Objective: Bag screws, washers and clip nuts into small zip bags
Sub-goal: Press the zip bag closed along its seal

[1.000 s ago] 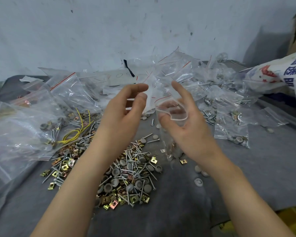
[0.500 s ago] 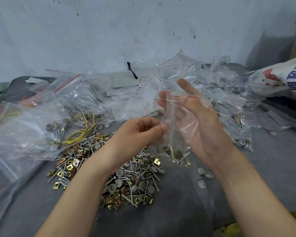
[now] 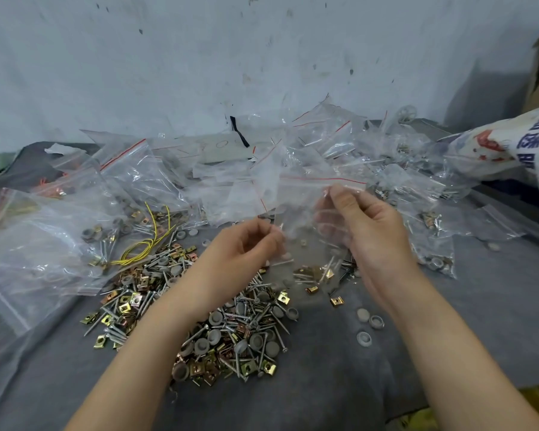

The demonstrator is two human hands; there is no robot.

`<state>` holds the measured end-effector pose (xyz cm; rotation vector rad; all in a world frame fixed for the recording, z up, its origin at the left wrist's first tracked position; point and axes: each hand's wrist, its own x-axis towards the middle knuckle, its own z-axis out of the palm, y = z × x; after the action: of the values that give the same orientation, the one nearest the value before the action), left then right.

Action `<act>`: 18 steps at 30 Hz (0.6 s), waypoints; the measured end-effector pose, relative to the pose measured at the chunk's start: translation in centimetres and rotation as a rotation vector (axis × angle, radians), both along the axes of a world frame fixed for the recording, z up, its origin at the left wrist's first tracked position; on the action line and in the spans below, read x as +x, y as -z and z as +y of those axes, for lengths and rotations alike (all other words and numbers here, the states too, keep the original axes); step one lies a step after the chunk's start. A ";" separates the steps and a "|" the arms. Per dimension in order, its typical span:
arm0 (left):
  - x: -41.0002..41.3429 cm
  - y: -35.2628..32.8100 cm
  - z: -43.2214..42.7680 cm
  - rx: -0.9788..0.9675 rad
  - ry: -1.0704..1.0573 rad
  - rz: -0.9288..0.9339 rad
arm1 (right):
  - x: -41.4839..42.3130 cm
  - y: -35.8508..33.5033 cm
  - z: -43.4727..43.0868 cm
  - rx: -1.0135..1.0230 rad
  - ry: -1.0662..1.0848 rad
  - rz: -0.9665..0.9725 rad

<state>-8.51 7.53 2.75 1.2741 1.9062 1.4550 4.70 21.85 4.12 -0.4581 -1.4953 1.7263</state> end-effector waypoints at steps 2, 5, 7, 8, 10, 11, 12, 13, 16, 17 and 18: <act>0.0 0.4 0.0 -0.002 -0.037 0.015 | 0.0 0.0 -0.2 0.061 -0.006 -0.028; 0.3 -0.1 0.3 0.125 -0.080 -0.036 | 0.1 -0.1 -0.5 0.162 -0.012 -0.062; 0.5 -0.7 0.4 0.224 -0.118 -0.039 | 0.0 -0.1 -0.7 0.190 -0.022 -0.070; 0.6 -1.0 0.5 0.259 -0.139 -0.036 | 0.0 -0.1 -0.8 0.194 -0.027 -0.068; 0.6 -1.3 0.5 0.300 -0.162 -0.036 | -0.1 -0.1 -0.9 0.190 -0.037 -0.064; 0.7 -1.4 0.4 0.307 -0.168 -0.040 | -0.1 -0.1 -1.0 0.188 -0.041 -0.063; 0.7 -1.5 0.4 0.309 -0.174 -0.044 | -0.1 -0.1 -1.0 0.189 -0.044 -0.063; 0.7 -1.5 0.4 0.307 -0.185 -0.046 | -0.1 -0.1 -1.0 0.192 -0.045 -0.065; 0.5 -1.5 0.3 0.299 -0.223 -0.044 | -0.2 -0.1 -1.1 0.197 -0.050 -0.069; 0.5 -1.5 0.3 0.295 -0.230 -0.044 | -0.2 -0.1 -1.1 0.195 -0.051 -0.069; 0.4 -1.5 0.2 0.291 -0.232 -0.044 | -0.2 -0.1 -1.1 0.192 -0.050 -0.068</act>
<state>-8.08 7.76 4.26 1.1573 1.9164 1.9202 4.47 20.74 4.23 -0.3851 -1.7153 1.5992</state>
